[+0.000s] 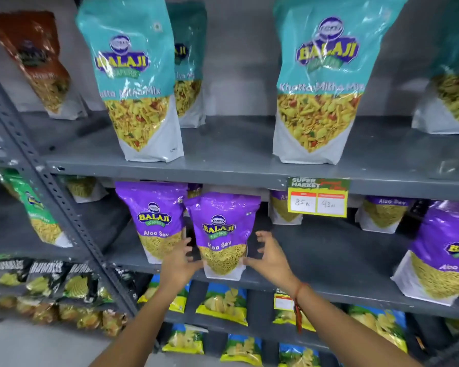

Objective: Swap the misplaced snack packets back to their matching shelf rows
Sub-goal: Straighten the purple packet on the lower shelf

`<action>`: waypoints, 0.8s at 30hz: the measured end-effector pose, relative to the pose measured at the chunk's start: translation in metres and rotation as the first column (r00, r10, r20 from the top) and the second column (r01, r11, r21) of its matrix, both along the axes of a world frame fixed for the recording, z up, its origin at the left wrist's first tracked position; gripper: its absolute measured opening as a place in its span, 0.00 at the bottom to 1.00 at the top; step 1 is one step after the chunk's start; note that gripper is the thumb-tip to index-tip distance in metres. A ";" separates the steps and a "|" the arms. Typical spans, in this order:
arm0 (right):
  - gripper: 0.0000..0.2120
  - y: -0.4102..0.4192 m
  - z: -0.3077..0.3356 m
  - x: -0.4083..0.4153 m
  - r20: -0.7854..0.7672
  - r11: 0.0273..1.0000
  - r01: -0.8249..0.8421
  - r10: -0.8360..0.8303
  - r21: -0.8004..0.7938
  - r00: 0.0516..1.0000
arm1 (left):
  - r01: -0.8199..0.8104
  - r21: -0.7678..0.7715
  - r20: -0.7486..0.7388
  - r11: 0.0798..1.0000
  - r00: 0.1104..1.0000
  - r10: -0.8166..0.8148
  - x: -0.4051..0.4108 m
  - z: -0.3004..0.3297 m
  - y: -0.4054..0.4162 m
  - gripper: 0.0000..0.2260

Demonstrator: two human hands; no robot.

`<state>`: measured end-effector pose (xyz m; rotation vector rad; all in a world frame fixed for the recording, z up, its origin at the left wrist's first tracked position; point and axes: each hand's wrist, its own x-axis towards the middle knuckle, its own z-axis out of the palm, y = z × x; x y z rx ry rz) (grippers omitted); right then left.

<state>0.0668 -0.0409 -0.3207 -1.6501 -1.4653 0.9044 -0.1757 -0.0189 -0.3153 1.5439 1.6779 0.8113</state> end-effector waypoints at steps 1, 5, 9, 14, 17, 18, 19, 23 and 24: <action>0.45 0.010 -0.013 -0.001 0.004 0.997 -0.020 0.021 -0.071 1.000 | 0.032 -0.050 0.005 0.998 0.999 -0.032 0.001 -0.009 0.006 0.37; 0.38 0.035 -0.049 -0.011 0.101 0.986 -0.082 0.097 -0.143 0.990 | 0.145 -0.138 0.000 0.980 0.989 -0.146 0.010 -0.033 0.027 0.32; 0.44 0.046 -0.066 -0.019 0.061 0.978 -0.147 0.158 -0.146 0.986 | 0.084 -0.146 0.013 0.986 0.996 -0.083 0.010 -0.055 0.041 0.31; 0.36 0.052 -0.075 -0.015 0.072 0.988 -0.124 0.130 -0.093 0.989 | 0.082 -0.086 -0.001 0.993 0.997 -0.083 0.013 -0.057 0.038 0.38; 0.35 0.052 -0.074 -0.003 0.059 0.988 -0.131 0.136 -0.080 0.989 | 0.079 -0.046 -0.039 0.996 0.996 -0.081 0.019 -0.063 0.040 0.37; 0.35 0.052 -0.072 0.003 0.055 0.989 -0.133 0.137 -0.070 0.989 | 0.089 -0.034 -0.051 0.995 0.995 -0.091 0.023 -0.065 0.042 0.38; 0.36 0.051 -0.070 0.011 0.046 0.989 -0.130 0.133 -0.066 0.990 | 0.096 -0.022 -0.065 0.995 0.993 -0.097 0.029 -0.067 0.045 0.39; 0.38 0.046 -0.065 0.050 -0.010 0.996 -0.085 0.085 -0.035 0.996 | 0.111 0.023 -0.113 0.994 0.988 -0.108 0.071 -0.051 0.041 0.37; 0.39 0.044 -0.063 0.061 -0.021 0.996 -0.080 0.080 -0.030 0.997 | 0.117 0.036 -0.117 0.993 0.987 -0.112 0.083 -0.047 0.038 0.37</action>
